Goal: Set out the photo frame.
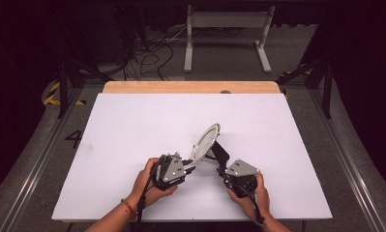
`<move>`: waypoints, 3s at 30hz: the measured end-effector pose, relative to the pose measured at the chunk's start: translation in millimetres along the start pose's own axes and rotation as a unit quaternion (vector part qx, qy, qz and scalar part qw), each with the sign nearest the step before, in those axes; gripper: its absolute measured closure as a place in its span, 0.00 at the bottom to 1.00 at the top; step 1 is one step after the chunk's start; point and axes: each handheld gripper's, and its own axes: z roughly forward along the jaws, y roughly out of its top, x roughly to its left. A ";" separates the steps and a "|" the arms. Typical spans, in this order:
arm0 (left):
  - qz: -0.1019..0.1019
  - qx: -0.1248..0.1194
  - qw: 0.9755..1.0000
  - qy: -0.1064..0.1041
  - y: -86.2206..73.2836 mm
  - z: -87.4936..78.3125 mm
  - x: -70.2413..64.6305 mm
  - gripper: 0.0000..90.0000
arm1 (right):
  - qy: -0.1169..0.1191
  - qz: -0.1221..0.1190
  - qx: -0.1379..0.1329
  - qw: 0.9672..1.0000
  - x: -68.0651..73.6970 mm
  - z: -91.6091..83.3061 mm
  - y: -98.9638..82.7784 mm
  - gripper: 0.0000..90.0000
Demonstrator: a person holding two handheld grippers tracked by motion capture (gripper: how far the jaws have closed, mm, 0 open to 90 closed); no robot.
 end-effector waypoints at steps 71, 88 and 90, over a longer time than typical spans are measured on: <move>-0.031 0.012 0.999 0.002 -23.4 -5.3 19.9 0.63 | 0.053 -0.084 -0.023 0.995 -49.1 8.5 8.9 0.68; -0.030 0.015 0.999 -0.003 -21.3 -5.2 19.7 0.60 | 0.030 -0.064 -0.041 0.997 -37.4 9.9 23.2 0.62; -0.028 0.015 0.999 -0.003 -21.3 -4.9 19.6 0.60 | 0.022 -0.056 -0.043 0.997 -38.4 10.3 24.4 0.67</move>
